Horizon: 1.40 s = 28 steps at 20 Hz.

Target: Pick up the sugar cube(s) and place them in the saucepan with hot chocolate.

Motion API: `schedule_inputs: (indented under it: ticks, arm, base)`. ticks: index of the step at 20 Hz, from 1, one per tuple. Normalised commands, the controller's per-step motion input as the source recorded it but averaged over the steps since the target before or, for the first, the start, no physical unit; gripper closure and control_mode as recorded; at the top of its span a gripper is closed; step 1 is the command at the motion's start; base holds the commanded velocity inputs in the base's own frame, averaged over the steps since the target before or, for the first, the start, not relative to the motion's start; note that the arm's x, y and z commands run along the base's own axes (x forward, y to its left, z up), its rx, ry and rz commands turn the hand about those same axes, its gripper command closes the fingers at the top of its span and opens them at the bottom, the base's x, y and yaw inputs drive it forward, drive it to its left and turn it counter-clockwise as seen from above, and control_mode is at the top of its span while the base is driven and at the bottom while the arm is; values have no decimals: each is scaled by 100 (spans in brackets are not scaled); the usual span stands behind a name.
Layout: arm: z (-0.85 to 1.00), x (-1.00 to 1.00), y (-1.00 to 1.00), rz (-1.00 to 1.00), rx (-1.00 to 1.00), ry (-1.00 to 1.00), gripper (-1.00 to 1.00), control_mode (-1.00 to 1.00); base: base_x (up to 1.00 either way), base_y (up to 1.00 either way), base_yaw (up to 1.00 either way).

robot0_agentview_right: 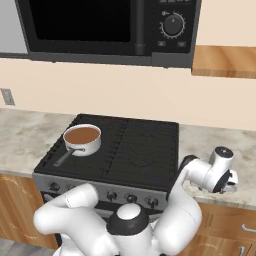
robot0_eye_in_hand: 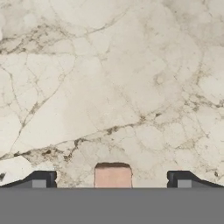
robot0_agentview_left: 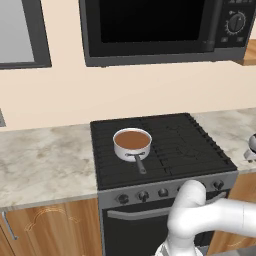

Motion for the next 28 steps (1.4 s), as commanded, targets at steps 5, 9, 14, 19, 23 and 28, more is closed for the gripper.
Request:
schedule_inputs:
  ticks: [5, 9, 14, 19, 23, 28]
  arm:
    - [-14, 8, 0, 0, 0, 0, -100, -100]
    - [-3, 0, 0, 0, 1, 0, -100, -100]
    - [-5, 0, 0, 0, 2, 0, -100, -100]
    - [-3, 0, 0, 0, 1, 0, 100, -100]
    - [0, 0, 0, 0, 0, 0, 100, -100]
    - [0, 0, -5, 0, 0, 0, 100, -100]
  base:
    - [0, 0, 0]
    - [0, 0, 0]
    - [0, 0, 0]
    - [0, 0, 0]
    - [0, 0, 0]
    - [0, 0, 0]
